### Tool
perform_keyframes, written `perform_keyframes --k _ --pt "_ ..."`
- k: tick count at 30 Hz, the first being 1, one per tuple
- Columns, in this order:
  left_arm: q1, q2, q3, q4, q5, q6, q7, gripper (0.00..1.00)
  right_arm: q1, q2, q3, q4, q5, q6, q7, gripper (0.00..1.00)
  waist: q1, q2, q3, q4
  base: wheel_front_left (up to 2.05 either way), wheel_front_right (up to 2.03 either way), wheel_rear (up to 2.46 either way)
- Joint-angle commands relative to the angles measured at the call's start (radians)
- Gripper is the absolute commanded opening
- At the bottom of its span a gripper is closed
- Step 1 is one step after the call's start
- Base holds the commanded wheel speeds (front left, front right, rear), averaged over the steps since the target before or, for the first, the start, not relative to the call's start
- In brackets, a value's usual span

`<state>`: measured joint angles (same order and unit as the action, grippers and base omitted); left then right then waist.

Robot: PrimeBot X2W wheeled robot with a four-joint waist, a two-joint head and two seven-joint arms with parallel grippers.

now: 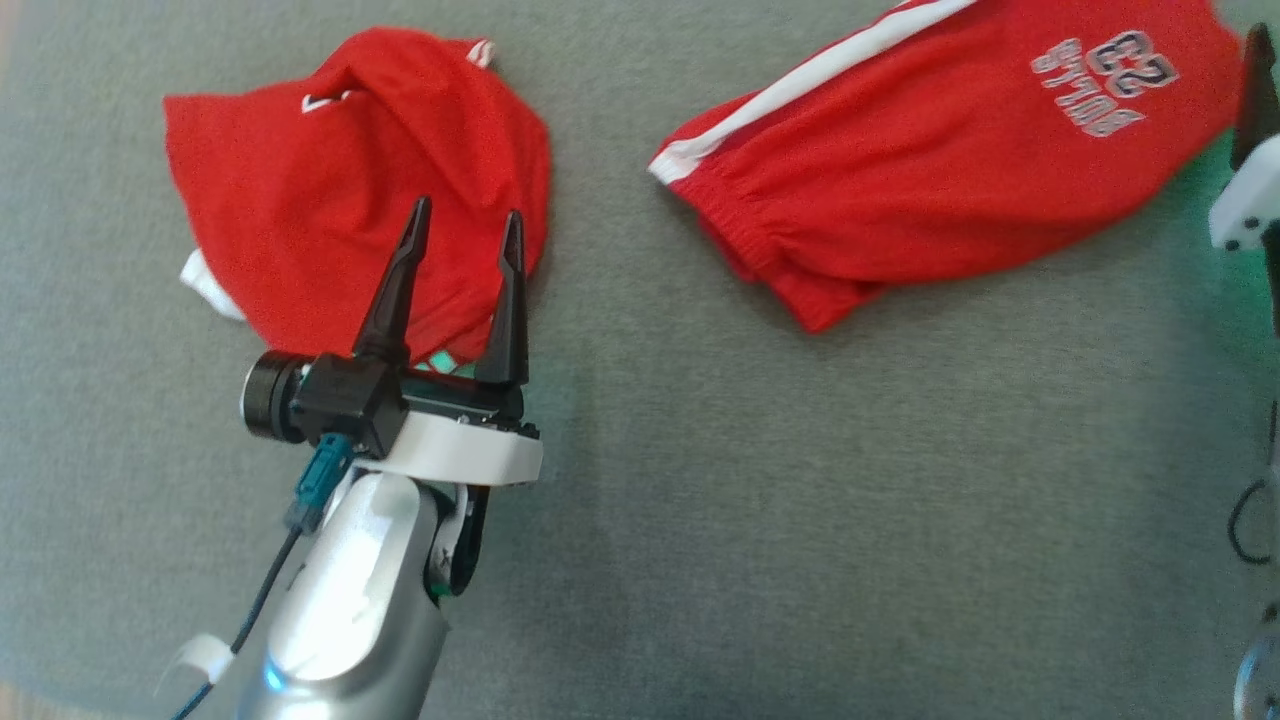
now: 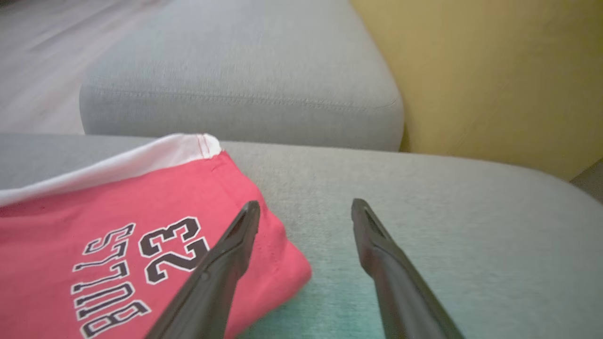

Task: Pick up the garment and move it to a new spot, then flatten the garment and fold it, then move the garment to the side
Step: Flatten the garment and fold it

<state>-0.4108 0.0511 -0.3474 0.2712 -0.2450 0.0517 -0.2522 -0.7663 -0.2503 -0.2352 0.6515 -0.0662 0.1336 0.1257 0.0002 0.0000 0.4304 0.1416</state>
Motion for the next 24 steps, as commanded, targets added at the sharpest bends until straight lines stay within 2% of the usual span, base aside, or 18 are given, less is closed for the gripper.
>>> perform_keyframes --k 1,12,13,19,24 --pt "-0.023 0.010 0.042 -0.025 0.014 -0.001 -0.009 1.00 -0.032 -0.012 0.019 -0.011 -0.006 -0.003 0.009 1.00 -0.0002 0.0000 0.025 0.024 0.00 0.00 0.00" --pt "-0.038 0.000 0.040 -0.017 0.018 -0.013 -0.010 1.00 -0.139 -0.074 0.163 0.275 0.013 -0.003 0.089 0.98 -0.0002 0.0000 0.052 0.061 0.00 0.00 0.00" --pt "-0.039 0.000 0.040 -0.015 0.018 -0.013 -0.010 1.00 -0.143 -0.076 0.179 0.293 0.023 -0.003 0.091 0.02 -0.0002 0.0000 0.051 0.060 0.00 0.00 0.00" --pt "-0.036 0.000 0.054 -0.008 0.023 -0.007 -0.010 1.00 -0.165 -0.080 0.235 0.354 0.111 -0.003 0.057 0.00 -0.0002 0.0000 0.031 0.031 0.00 0.00 0.00" --pt "-0.033 -0.001 0.062 -0.007 0.024 -0.009 -0.010 1.00 -0.165 -0.102 0.248 0.357 0.182 -0.003 -0.014 0.00 -0.0002 0.0000 0.002 -0.007 0.00 0.00 0.00"
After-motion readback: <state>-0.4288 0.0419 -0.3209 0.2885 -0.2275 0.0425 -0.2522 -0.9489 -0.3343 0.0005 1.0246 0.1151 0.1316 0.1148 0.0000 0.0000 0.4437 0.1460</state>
